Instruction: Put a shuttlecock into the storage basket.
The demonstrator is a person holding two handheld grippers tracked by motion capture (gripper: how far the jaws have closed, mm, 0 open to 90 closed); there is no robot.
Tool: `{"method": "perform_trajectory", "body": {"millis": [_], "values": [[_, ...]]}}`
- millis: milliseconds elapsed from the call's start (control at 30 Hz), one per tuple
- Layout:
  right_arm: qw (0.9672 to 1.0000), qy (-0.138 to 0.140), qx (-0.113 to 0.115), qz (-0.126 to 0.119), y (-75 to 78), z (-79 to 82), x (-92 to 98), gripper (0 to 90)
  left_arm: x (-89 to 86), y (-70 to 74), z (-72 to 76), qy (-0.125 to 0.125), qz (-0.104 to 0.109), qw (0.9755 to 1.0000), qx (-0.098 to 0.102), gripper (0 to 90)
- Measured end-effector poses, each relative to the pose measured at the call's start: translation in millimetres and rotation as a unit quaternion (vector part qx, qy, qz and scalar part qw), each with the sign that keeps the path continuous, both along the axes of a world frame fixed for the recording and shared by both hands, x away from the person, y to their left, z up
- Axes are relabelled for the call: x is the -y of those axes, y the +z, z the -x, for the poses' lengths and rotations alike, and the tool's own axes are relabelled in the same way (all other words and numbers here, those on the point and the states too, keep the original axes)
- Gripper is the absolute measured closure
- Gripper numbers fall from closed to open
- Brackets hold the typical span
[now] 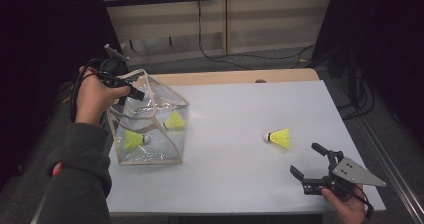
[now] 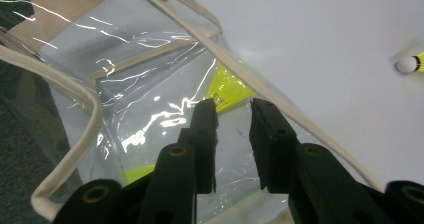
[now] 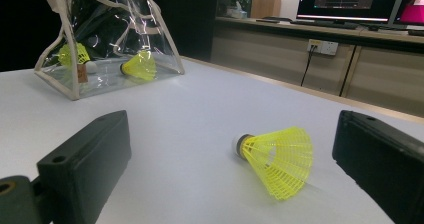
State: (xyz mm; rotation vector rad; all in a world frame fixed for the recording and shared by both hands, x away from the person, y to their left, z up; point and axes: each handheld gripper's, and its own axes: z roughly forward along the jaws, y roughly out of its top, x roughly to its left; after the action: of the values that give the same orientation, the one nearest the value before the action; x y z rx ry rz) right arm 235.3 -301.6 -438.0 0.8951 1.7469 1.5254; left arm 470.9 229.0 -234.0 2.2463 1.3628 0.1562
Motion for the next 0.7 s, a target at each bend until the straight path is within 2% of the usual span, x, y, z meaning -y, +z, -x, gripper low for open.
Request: {"method": "perform_trajectory", "body": {"millis": [233,367,700], "values": [[1.0000,-0.001,-0.001,-0.001,-0.3,-0.1,-0.5,2.0,4.0,5.9,3.7,-0.009,0.008,0.9999,-0.002,66.7],[1.0000,0.000,0.000,0.000,-0.2,-0.2,-0.6,2.0,8.6,8.6,6.2,-0.020,0.027,0.9994,-0.003,62.5],[1.0000,0.000,0.000,-0.001,-0.1,-0.2,-0.5,2.0,16.0,15.6,11.9,-0.040,0.039,0.9984,-0.009,58.6]]}}
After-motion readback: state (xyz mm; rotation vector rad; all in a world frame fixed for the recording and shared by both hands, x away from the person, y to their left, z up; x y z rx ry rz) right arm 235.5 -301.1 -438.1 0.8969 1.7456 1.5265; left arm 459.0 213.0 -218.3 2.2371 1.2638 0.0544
